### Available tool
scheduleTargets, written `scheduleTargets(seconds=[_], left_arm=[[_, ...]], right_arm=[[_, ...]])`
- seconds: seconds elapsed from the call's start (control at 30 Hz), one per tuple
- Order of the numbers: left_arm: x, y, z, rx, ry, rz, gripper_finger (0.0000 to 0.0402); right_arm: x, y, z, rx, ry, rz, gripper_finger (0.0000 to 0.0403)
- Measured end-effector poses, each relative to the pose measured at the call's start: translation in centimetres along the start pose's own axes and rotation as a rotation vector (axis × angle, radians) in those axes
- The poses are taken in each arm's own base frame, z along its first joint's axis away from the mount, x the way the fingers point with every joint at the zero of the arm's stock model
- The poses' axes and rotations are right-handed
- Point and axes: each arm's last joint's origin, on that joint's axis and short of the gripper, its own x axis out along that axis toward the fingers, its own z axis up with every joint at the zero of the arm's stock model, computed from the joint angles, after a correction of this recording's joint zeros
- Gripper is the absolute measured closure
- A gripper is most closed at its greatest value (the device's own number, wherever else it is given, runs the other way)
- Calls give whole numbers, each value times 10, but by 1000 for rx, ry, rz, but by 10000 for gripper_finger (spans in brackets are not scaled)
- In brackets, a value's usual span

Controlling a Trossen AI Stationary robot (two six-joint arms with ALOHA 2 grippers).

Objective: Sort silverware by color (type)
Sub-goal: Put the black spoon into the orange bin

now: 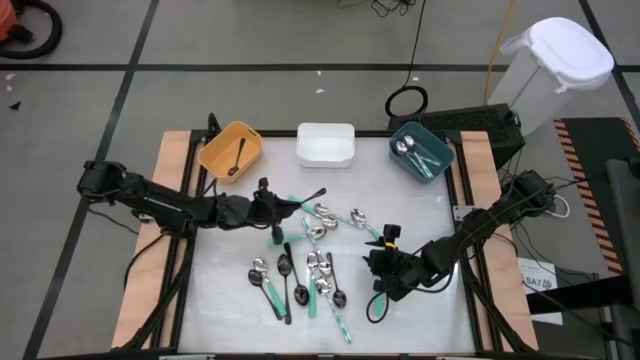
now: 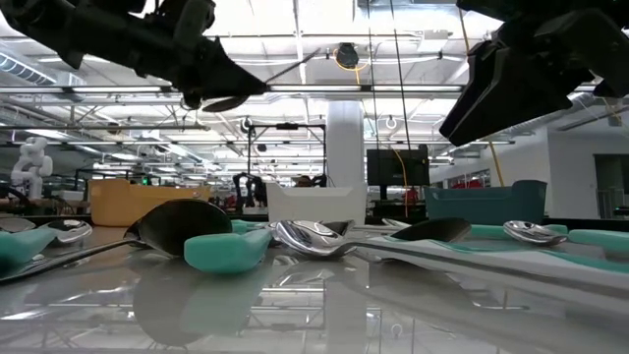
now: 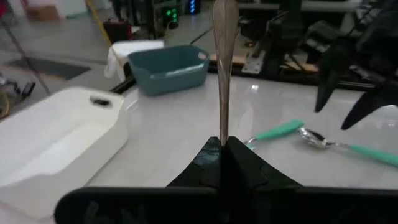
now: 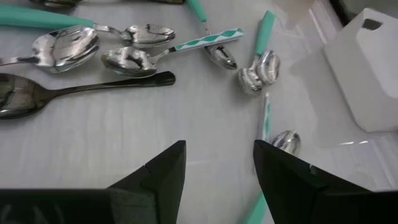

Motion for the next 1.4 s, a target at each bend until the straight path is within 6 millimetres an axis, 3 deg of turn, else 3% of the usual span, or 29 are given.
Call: scheduleTargets(seconds=[0.17,0.53,0.97,1.4], left_arm=[[-6,11,11,17,-38,27,396],[-40,66,36,9,-49,226,396],[-59,120,25,-38,123,492,396],[-74,152,7,-168,266,818,396]], right_arm=[[0,0,0,1,1,5,218],[0,0,0,3,-3,7,218],[0,1,1,7,-8,9,218],[0,2,1,16,2,34,218]])
